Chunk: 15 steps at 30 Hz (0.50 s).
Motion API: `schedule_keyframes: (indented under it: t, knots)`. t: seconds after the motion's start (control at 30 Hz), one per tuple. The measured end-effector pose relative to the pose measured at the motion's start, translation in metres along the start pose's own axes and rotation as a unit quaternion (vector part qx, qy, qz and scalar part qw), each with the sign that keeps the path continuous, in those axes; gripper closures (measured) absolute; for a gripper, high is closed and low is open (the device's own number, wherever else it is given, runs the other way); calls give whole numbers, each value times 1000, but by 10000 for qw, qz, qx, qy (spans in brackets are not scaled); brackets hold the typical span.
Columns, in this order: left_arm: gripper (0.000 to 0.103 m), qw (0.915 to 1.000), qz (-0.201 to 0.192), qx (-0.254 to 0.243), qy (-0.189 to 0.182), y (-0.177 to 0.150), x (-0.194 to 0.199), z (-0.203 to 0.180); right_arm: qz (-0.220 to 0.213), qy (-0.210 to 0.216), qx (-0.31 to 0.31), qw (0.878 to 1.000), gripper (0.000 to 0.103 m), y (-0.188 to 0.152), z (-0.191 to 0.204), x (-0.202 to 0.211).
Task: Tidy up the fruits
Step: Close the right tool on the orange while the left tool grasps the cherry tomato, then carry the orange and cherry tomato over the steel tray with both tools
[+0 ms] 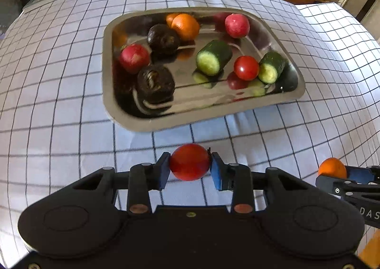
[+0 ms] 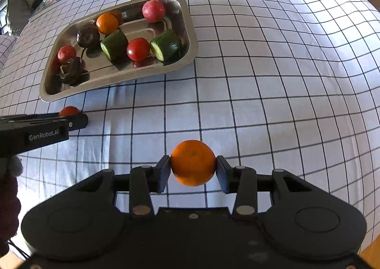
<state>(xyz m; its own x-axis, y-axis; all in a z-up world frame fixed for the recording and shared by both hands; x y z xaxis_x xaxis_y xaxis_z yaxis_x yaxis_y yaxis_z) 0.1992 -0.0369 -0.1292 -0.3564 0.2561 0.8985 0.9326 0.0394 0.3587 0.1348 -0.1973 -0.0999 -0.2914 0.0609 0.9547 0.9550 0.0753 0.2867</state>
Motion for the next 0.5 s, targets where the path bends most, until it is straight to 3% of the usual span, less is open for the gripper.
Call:
schedule_keyframes:
  t: [0.17, 0.5]
  knots:
    - [59, 9997, 89, 195, -89, -15, 11, 7, -6, 10, 34, 10000, 60, -9, 9, 3]
    - [59, 9997, -26, 243, 87, -41, 32, -6, -87, 189, 375, 9991, 60, -20, 12, 7]
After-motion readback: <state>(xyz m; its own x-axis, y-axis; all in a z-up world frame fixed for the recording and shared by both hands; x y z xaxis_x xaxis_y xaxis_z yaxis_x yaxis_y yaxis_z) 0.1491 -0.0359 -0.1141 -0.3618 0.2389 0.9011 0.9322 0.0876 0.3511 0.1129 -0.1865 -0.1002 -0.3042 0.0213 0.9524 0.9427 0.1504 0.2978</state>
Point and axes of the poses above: each gripper's, at about its wrist camera, not at the fingertips, and x roughly against the way its jaws point, z to its left, y to its top, the point moved 8 cm from there along -x, roughly the way its jaws point, and after that the axes turned 14 degrees about x, right-handed, at the moved point
